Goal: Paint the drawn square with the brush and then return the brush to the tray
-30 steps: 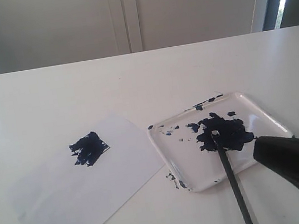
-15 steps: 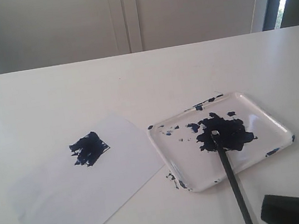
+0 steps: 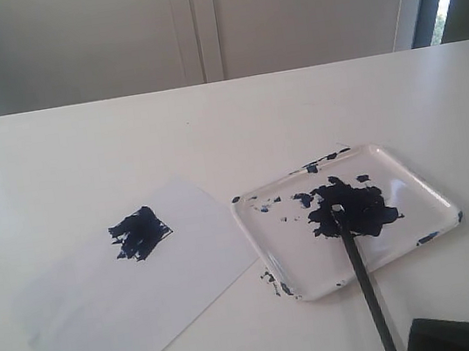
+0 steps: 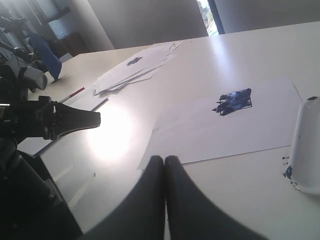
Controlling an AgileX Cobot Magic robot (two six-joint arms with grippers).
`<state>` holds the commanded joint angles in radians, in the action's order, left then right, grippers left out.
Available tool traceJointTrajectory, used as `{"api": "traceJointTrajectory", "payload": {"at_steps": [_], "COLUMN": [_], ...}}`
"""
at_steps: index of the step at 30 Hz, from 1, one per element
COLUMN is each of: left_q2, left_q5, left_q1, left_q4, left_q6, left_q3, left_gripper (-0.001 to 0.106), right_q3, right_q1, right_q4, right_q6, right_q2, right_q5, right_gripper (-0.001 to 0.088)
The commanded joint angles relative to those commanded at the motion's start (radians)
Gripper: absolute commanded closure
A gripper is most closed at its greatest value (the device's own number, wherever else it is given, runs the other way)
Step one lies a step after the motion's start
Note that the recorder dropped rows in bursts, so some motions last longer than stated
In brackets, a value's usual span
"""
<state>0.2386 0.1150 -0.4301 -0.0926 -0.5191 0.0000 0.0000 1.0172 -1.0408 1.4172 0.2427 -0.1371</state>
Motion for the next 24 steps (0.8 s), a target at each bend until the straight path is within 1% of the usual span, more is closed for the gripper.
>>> {"api": "traceJointTrajectory", "payload": {"at_steps": [7, 10, 19, 22, 24], "left_q2": [-0.006, -0.021, -0.163, -0.224, -0.239], "left_q5": [0.000, -0.002, -0.002, -0.002, -0.002], "left_q1": [0.000, 0.000, 0.000, 0.000, 0.000], "left_q4": [0.000, 0.000, 0.000, 0.000, 0.002], "left_q6": [0.000, 0.002, 0.002, 0.002, 0.002], "left_q3": [0.000, 0.000, 0.000, 0.000, 0.000], "left_gripper": [0.057, 0.057, 0.057, 0.057, 0.057], "right_q3": [0.000, 0.000, 0.000, 0.000, 0.000], "right_q1": [0.000, 0.000, 0.000, 0.000, 0.000], "right_q4": [0.000, 0.000, 0.000, 0.000, 0.000], "right_q6": [0.000, 0.000, 0.000, 0.000, 0.000], "right_q2": [0.000, -0.035, -0.243, -0.243, -0.243], "right_q5": [0.000, 0.002, 0.002, -0.012, -0.015], "right_gripper": [0.0868, 0.0868, 0.0868, 0.0868, 0.0868]}}
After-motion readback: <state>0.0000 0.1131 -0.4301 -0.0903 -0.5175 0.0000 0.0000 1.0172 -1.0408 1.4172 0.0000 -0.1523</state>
